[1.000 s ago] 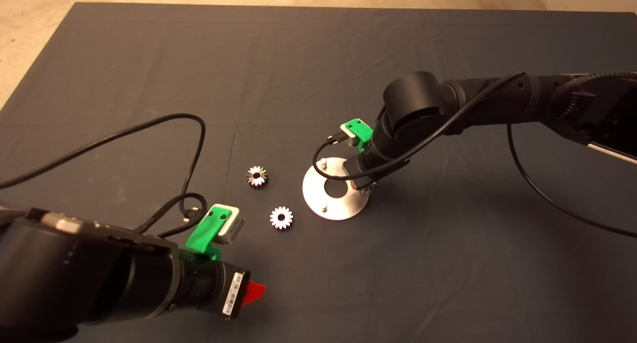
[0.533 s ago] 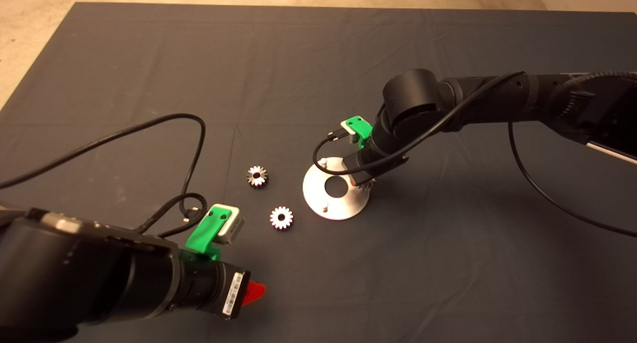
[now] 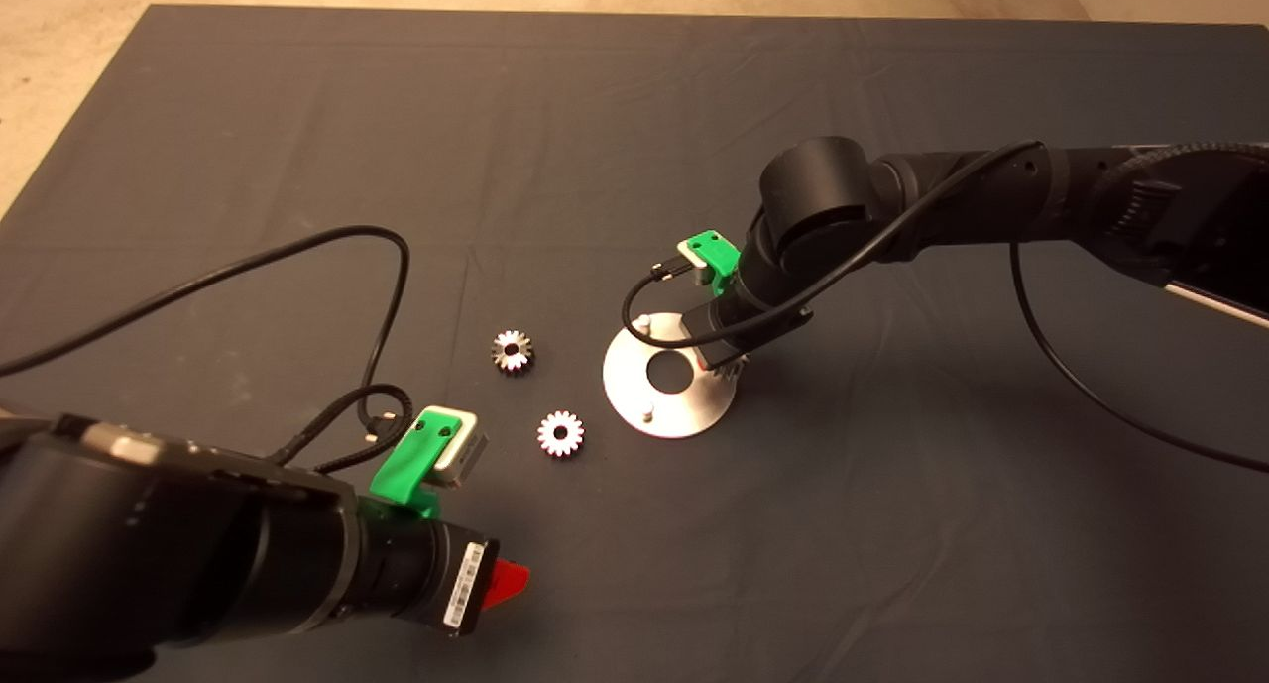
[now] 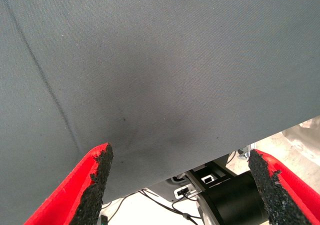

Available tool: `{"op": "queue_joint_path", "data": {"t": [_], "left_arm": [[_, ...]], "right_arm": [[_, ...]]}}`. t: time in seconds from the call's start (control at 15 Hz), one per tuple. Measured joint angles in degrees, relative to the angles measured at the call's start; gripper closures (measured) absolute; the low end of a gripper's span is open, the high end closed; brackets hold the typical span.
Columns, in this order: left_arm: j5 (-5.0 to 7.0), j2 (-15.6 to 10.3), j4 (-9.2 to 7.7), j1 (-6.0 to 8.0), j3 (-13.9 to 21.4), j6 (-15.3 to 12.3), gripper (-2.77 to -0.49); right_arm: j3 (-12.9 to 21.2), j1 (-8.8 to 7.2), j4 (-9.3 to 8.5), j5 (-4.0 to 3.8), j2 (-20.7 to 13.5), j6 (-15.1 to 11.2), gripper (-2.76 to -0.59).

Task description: Install three planetary gears onto the carrier pins

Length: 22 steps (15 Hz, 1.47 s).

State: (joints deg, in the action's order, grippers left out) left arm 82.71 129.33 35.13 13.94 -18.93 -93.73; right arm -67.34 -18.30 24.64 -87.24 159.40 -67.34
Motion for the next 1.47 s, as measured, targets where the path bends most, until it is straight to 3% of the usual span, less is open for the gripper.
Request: {"op": "queue_joint_path", "data": {"t": [0.93, 1.27, 1.47], "left_arm": [[-0.02, -0.02, 0.0, -0.01, 0.0, 0.0, -1.92], [-0.02, -0.02, 0.0, 0.0, 0.0, 0.0, -1.92], [-0.02, -0.02, -0.01, -0.01, 0.0, 0.0, -1.92]], "right_arm": [[0.0, 0.02, 0.02, -0.06, 0.13, 0.0, -1.16], [0.0, 0.0, 0.36, -0.22, 0.13, 0.0, -1.47], [0.0, 0.0, 0.38, -0.22, 0.12, 0.01, -1.47]]}}
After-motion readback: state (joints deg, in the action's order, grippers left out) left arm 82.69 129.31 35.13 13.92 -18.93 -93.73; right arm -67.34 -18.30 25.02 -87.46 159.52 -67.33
